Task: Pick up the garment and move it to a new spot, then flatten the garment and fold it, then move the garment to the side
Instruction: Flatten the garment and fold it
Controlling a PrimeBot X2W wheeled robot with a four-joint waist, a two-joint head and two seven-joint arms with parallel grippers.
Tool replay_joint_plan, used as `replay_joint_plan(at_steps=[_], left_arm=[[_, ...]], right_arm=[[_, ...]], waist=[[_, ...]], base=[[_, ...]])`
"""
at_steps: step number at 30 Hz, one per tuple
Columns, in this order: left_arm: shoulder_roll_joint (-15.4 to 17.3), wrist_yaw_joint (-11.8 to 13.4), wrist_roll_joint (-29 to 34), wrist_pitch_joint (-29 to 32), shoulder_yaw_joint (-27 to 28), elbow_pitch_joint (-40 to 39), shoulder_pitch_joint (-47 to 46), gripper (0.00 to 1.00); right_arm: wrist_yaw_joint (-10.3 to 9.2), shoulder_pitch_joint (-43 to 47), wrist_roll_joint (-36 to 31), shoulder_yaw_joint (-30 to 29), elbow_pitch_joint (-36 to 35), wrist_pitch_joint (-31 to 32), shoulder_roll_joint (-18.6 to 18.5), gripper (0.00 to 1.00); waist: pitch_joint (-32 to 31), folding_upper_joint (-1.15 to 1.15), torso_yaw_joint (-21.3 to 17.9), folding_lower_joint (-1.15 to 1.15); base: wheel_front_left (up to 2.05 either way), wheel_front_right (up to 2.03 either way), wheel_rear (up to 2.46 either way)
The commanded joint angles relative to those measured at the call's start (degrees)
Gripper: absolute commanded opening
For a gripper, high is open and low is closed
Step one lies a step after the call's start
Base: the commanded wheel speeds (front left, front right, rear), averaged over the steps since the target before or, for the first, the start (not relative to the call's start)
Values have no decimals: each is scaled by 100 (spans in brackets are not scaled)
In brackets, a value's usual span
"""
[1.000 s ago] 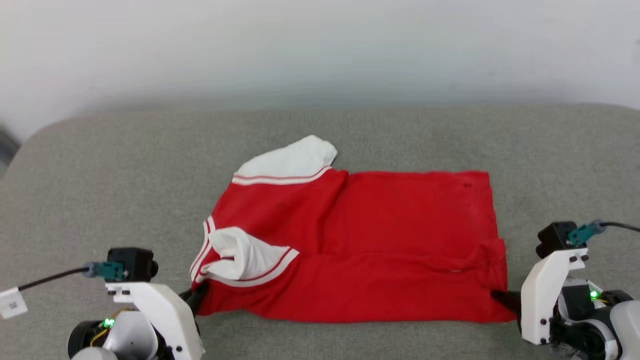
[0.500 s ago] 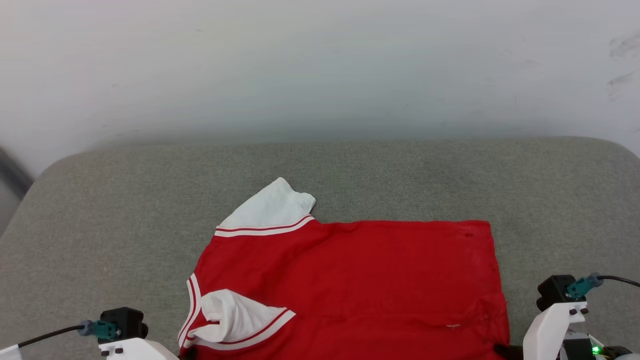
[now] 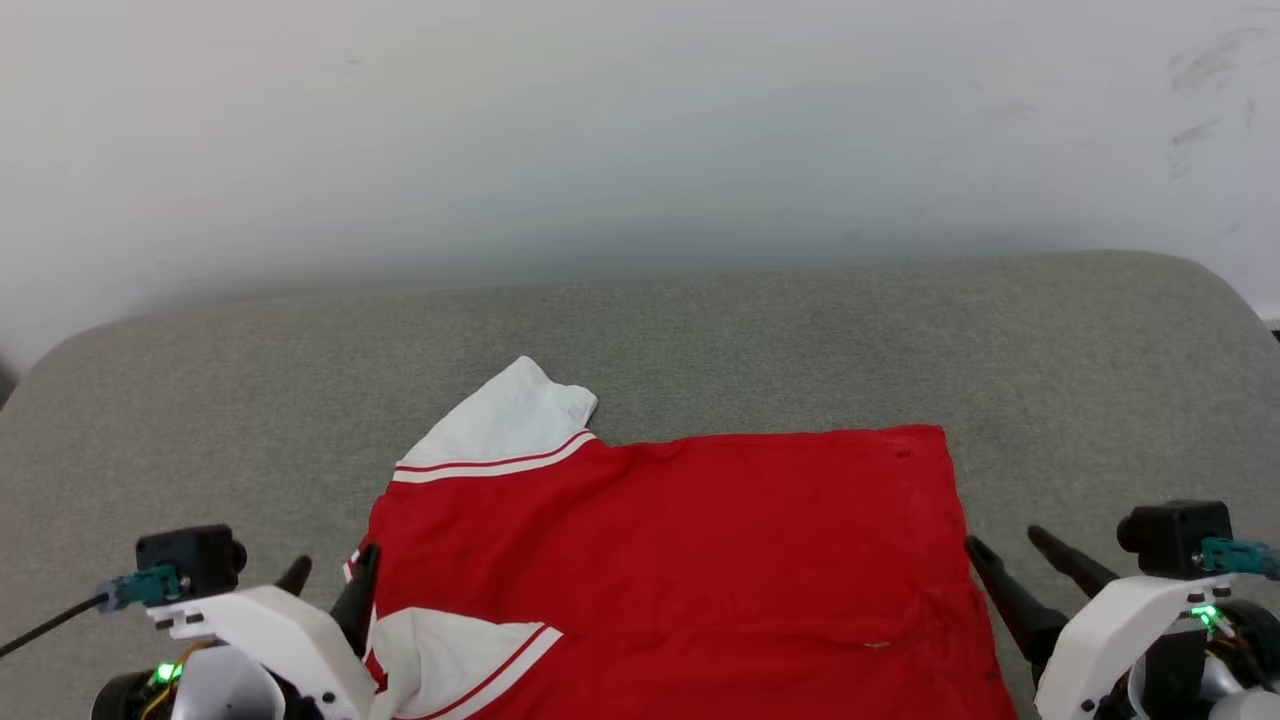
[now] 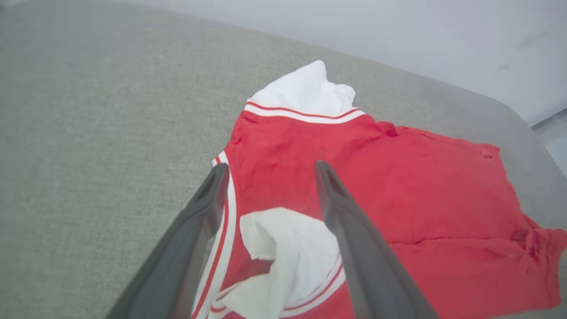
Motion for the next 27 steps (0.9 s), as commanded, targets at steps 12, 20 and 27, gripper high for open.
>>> replay_joint_plan(at_steps=[12,20,27], left_arm=[[1,-120,638,-513,-82,183,-1737,100],[136,-414,623,-164,-145,952,-2930,100],[448,-1055,333,909,-375,2012,-4101,100]], right_arm=[[0,-674,-888,-330,-690,-1083,361,100],[0,-1160,-1237,-304,-906,-1431,504,100],[-1,-1516,-1255,-155,-930,-1575,557,100]], waist=[[967,0,-601,0],[1667,0,-885,0],[2138,0,-1177,0]], base=[[0,0,0],[0,0,0],[0,0,0]])
